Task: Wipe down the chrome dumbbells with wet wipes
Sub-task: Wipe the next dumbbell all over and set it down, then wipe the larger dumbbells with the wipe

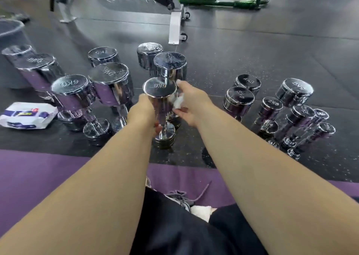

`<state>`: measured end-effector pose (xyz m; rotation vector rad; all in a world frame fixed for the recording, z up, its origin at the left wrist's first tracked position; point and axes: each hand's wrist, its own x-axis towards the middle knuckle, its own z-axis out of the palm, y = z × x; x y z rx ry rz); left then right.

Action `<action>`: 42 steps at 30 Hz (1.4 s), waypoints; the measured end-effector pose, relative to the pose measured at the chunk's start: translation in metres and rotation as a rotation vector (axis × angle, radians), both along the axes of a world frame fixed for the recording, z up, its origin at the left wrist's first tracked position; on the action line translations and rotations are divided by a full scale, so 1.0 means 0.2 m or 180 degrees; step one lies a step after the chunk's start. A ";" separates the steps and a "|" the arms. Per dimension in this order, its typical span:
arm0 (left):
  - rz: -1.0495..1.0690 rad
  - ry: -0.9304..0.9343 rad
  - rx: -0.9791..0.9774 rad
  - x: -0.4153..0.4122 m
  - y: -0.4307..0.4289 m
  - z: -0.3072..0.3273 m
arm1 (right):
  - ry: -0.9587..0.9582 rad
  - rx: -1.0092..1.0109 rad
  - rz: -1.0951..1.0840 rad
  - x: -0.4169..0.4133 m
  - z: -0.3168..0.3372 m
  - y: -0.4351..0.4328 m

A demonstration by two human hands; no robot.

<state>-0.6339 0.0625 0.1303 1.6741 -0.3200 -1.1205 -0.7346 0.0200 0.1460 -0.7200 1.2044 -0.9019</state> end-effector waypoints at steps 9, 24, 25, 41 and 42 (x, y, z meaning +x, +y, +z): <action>-0.0232 0.0733 -0.0502 0.03 -0.12 -0.02 | 0.0543 0.0127 0.0712 0.06 -0.05 -0.11; -0.1309 0.0249 -0.0695 -0.33 -0.11 -0.14 | -0.0183 -0.0677 -0.0072 -0.42 -0.23 0.15; -0.1314 0.0316 -0.0671 -0.36 -0.09 -0.14 | -0.0109 -0.0660 -0.0046 -0.45 -0.23 0.14; -0.1859 -0.0086 -0.0020 -0.43 0.00 0.01 | 0.0227 -0.0030 -0.0080 -0.57 -0.08 0.15; -0.1888 -0.0134 0.0003 -0.43 0.00 0.02 | 0.0463 -0.0191 -0.0152 -0.58 -0.08 0.15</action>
